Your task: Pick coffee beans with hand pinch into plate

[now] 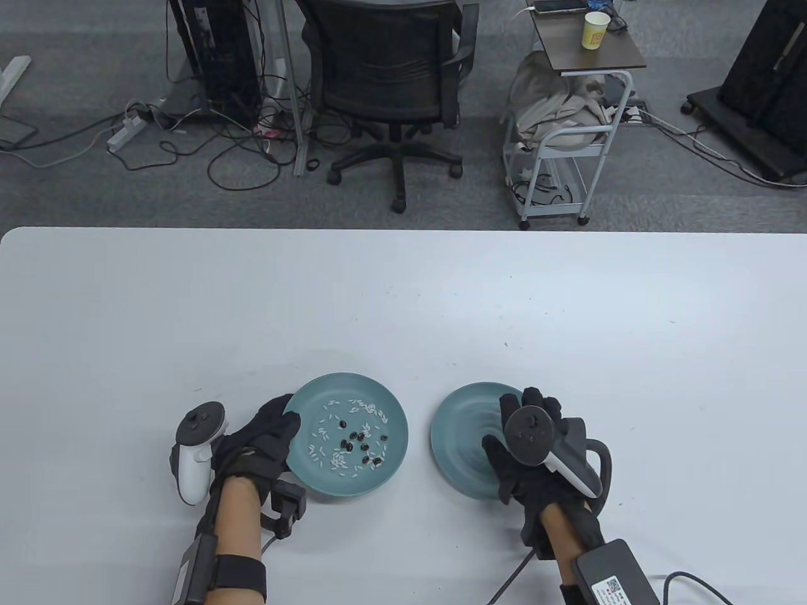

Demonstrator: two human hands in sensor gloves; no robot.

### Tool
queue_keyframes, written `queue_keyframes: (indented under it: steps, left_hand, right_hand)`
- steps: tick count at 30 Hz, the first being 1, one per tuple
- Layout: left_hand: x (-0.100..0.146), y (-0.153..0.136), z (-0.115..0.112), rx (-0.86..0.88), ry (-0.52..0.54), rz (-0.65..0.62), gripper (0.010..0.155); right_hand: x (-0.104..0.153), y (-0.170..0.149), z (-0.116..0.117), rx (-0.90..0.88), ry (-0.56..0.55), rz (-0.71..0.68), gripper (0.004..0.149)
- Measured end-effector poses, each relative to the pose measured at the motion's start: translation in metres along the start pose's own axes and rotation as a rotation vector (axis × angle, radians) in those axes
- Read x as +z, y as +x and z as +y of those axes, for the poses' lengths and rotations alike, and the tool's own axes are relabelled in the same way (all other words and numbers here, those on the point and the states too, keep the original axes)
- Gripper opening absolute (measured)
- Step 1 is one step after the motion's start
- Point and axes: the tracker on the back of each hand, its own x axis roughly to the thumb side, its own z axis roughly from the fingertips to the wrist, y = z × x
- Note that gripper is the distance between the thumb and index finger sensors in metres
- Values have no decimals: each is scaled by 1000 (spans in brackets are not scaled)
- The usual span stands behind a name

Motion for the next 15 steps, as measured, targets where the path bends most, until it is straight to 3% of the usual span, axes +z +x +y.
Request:
queue_keyframes:
  steps: [3,10,15]
  left_hand:
    - [7,11,-6,35,-82,-66,55]
    - [26,20,-30,26,-29,-32,55]
    - [25,9,-48,134,67,-35,53]
  right_hand:
    - [2,-3,-4,-15,4,14,75]
    - [0,-5,-7,-33,29,14,72]
    - [2,-2,-5,-33,30,-16,74]
